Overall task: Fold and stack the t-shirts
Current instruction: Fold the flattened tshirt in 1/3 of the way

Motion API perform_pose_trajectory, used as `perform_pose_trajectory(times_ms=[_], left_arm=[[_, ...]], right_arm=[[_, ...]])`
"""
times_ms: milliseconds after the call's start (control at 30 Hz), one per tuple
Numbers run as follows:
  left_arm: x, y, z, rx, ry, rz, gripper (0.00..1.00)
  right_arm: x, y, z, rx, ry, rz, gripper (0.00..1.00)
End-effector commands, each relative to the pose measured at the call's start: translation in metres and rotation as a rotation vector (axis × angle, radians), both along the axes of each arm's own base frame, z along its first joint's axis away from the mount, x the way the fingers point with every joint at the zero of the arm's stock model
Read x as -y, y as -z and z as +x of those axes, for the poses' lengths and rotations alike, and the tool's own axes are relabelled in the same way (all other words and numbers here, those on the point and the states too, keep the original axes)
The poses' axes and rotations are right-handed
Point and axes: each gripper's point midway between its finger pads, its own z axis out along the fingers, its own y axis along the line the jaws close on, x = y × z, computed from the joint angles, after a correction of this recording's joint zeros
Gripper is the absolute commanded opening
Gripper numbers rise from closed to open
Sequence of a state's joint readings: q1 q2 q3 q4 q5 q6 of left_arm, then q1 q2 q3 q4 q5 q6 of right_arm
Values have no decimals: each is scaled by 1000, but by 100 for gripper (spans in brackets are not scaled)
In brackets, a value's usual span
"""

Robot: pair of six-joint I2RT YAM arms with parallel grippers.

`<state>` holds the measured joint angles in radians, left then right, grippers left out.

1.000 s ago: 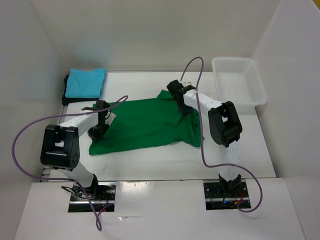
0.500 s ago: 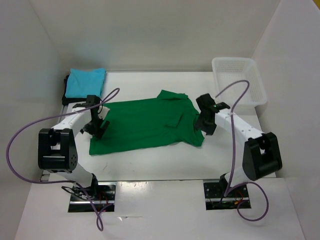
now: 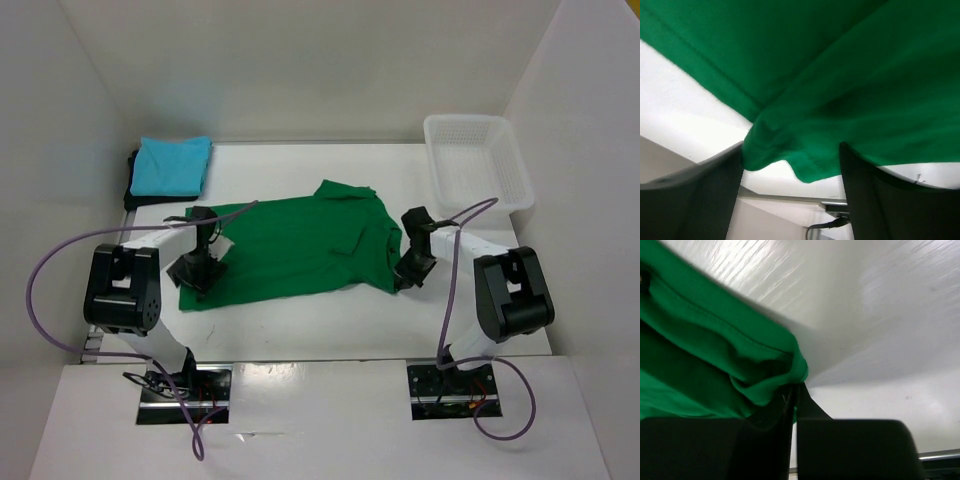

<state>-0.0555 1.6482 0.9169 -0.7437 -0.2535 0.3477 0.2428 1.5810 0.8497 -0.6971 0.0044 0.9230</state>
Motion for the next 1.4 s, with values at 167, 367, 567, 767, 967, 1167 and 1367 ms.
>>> perform_pose_trajectory(times_ms=[167,367,567,767,967,1167,1367], left_arm=[[-10,45,-7,-78,9,64,41],[-6,42,4,-63,9,43,43],[-2,34,4,-83,9,17,59],[-2,33,1,-92,0,17,62],[-2,28,2,-79,0,16,63],[-7,24,1,-68,0,48,63],[-7,20,3,-50,0,47,65]], right_arm=[[69,-18,2,65,284,-77,0],[98,-25,-2,51,411,-125,38],[104,-36,1,58,426,-138,56],[26,-124,30,367,85,-227,42],[-5,-59,-33,40,-110,-360,67],[3,-38,-23,45,-31,-314,37],[17,-6,-14,-11,20,-290,2]])
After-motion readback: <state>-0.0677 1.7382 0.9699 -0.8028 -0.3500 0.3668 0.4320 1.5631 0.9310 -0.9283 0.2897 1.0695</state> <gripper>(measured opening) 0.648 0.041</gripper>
